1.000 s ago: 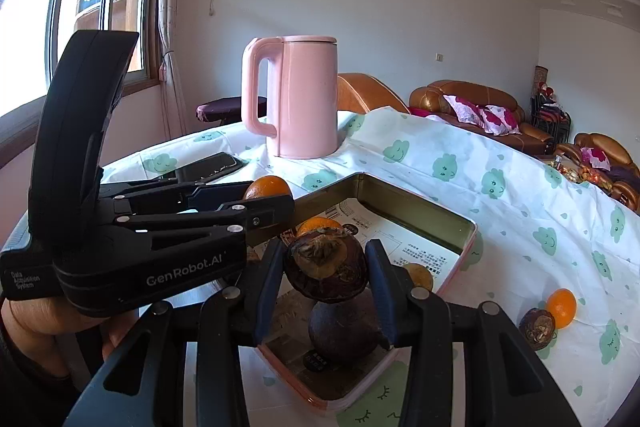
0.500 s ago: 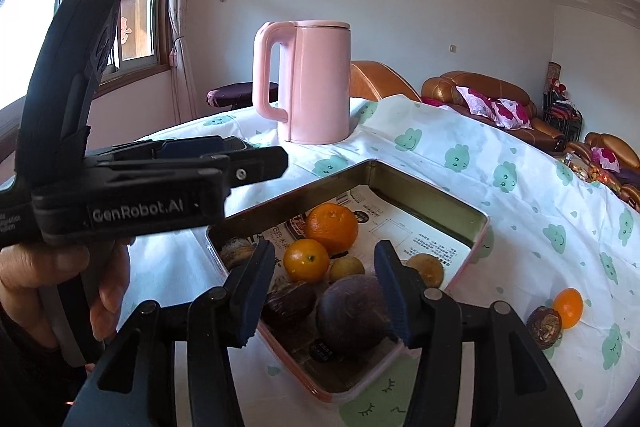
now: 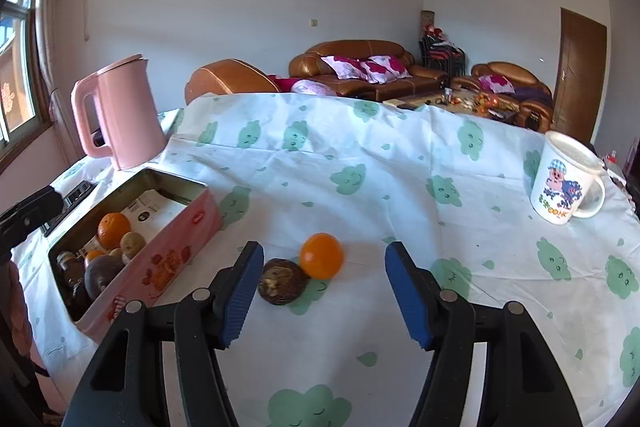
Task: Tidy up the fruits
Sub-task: 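Grasp the last orange with the right tool while the left tool grasps the round brown fruit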
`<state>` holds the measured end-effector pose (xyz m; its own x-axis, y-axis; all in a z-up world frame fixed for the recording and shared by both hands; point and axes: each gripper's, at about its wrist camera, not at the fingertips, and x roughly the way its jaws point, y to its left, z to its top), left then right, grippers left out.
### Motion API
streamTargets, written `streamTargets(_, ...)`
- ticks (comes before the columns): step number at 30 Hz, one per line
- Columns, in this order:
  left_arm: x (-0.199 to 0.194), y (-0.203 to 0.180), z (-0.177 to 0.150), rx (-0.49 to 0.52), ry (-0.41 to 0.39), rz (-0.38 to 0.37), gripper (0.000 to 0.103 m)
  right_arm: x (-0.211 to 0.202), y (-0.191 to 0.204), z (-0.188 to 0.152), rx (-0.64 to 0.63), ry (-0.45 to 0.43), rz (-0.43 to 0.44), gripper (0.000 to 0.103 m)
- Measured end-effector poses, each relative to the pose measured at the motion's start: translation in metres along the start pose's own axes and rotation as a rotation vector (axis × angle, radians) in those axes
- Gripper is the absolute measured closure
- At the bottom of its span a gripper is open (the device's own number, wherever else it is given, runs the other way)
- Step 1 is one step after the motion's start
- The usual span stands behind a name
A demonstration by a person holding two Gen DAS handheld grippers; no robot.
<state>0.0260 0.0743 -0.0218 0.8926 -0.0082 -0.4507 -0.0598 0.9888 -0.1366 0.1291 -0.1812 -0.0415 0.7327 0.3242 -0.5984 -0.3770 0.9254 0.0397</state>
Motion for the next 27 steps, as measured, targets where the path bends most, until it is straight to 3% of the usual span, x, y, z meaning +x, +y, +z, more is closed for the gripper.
streamTargets(11,0.039,-0.066,-0.001,0.131,0.045,-0.011,0.009,0.071,0.000,0.006,0.083,0.175,0.071,0.039)
streamTargets(12,0.042,-0.068,-0.001,0.133,0.050,-0.011,0.009,0.076,-0.003,0.005,0.105,0.200,0.087,0.045)
streamTargets(13,0.044,-0.070,-0.002,0.132,0.054,-0.014,0.009,0.078,-0.006,0.005,0.132,0.206,0.125,0.058)
streamTargets(14,0.045,-0.072,-0.002,0.132,0.058,-0.018,0.009,0.078,-0.007,0.004,0.145,0.206,0.140,0.065)
streamTargets(15,0.047,-0.075,-0.002,0.134,0.064,-0.024,0.009,0.076,-0.007,0.003,0.137,0.204,0.135,0.066)
streamTargets(18,0.051,-0.088,-0.006,0.156,0.074,-0.044,0.009,0.065,-0.008,-0.001,0.130,0.184,0.130,0.066)
streamTargets(24,0.070,-0.112,-0.013,0.189,0.118,-0.070,0.009,0.028,-0.037,-0.010,0.170,0.084,0.022,0.066)
streamTargets(27,0.088,-0.128,-0.015,0.215,0.190,-0.084,0.014,0.013,-0.052,-0.016,0.212,0.046,-0.002,0.066)
